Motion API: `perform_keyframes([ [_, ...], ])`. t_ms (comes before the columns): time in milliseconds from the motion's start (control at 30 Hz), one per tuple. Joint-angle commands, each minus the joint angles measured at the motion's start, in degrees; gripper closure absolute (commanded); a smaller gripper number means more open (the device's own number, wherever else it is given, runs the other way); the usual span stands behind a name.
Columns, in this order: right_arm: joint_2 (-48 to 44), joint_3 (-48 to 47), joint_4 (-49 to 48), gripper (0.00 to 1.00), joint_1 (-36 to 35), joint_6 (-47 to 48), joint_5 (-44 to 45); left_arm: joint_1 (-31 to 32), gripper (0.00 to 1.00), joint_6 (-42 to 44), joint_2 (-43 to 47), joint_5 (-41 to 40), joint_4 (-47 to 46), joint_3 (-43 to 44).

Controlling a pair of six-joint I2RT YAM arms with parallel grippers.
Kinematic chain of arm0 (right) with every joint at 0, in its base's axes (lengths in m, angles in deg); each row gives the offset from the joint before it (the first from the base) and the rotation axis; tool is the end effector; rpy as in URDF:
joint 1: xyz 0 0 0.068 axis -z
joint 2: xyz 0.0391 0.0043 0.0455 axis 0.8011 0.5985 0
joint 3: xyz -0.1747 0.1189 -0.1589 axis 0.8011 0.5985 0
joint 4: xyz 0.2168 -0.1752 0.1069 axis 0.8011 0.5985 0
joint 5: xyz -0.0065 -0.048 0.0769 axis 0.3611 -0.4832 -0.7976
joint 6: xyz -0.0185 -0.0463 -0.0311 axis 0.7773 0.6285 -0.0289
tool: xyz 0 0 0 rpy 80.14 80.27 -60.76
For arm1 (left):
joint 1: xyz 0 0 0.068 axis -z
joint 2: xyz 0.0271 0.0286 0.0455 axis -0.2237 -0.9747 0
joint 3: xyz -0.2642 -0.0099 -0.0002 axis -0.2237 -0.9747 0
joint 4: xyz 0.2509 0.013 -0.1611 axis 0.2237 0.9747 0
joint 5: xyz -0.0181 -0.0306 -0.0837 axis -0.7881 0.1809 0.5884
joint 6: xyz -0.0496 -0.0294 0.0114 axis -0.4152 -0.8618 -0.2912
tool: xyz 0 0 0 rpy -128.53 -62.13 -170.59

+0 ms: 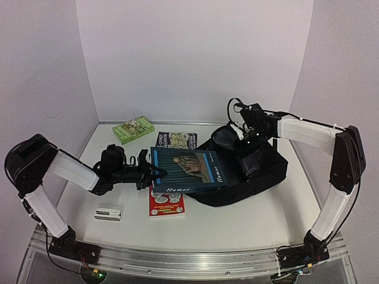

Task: Pack the student bag
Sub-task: Place the book in the student bag.

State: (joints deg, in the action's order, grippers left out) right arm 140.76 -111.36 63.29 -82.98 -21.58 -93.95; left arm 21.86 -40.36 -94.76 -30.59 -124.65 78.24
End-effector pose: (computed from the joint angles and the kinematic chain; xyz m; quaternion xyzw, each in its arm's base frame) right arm 0.3689 0.2164 0.2276 -0.3083 0.9026 0.1157 0.2774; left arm 0.2553 -0.2094 0.1117 -0.0466 0.7865 -0.6021 0.1294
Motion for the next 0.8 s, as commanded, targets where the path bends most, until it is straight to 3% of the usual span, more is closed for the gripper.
perform_keyframes([
  [0, -3.45, 0.06, -1.79, 1.0, -0.18, -0.5, -5.48, 0.23, 0.98, -8.95, -8.1, 4.06, -16.83, 5.48],
  [167, -3.49, 0.19, -1.77, 1.0, -0.18, 0.13, -7.15, 0.58, 0.98, -12.07, -14.79, 2.53, -23.08, 10.22],
  [400, -2.11, -2.54, -1.76, 1.0, -0.4, -0.64, -9.27, 4.5, 0.97, -10.15, -20.6, -0.09, -16.49, 18.61],
  [600, -1.29, -3.72, -1.77, 1.0, -1.28, -1.44, -10.97, 6.55, 0.94, -14.41, -27.62, -2.49, -21.93, 23.86],
  [767, -1.03, -3.96, -1.76, 1.0, -1.72, -1.56, -11.51, 9.06, 0.92, -12.86, -31.69, -3.3, -17.91, 32.96],
])
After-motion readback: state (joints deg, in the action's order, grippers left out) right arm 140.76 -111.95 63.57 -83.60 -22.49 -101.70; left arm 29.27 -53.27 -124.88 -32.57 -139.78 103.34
